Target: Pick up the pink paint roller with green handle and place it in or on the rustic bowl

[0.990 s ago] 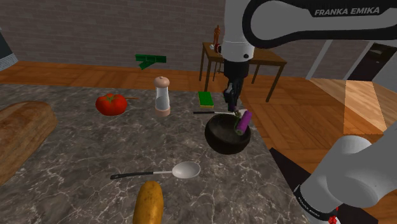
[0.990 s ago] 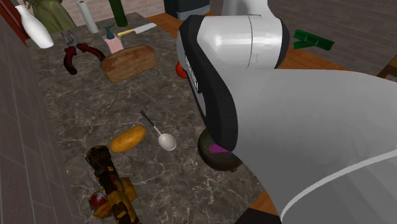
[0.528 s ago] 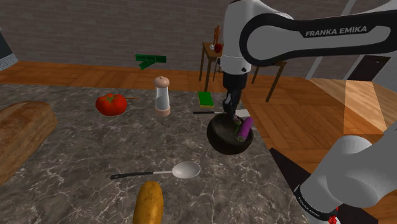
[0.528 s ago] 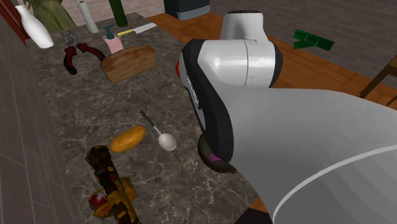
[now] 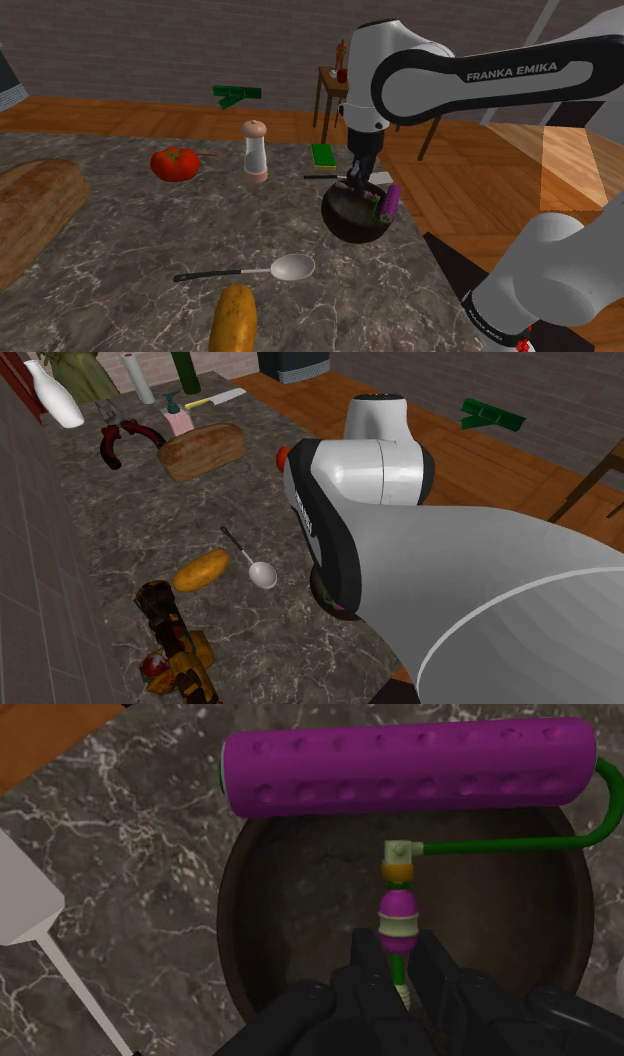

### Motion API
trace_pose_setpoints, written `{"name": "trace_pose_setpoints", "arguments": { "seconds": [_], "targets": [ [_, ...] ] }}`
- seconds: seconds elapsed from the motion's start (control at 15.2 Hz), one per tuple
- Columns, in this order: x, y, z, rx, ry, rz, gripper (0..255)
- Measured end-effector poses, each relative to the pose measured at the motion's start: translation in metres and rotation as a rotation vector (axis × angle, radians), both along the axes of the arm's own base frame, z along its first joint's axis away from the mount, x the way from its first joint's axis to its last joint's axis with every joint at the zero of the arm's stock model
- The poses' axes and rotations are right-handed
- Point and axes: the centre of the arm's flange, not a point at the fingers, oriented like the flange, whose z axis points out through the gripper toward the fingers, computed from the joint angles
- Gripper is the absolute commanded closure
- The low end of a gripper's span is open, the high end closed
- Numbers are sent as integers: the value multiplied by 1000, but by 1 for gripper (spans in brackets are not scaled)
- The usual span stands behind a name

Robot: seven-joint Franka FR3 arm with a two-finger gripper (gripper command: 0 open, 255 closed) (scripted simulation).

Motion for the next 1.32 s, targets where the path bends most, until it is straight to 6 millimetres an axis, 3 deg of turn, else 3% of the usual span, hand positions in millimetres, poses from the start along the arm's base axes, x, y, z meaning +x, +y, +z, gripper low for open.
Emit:
{"name": "trace_pose_setpoints", "arguments": {
  "seconds": [0.26, 0.33, 0.73, 1.06, 1.32],
  "targets": [
    [0, 0, -1, 0, 0, 0, 255],
    [0, 0, -1, 0, 0, 0, 0],
    [0, 0, -1, 0, 0, 0, 0],
    [7, 2, 43, 0, -1, 0, 0],
    [7, 2, 48, 0, 0, 0, 0]
  ]
}}
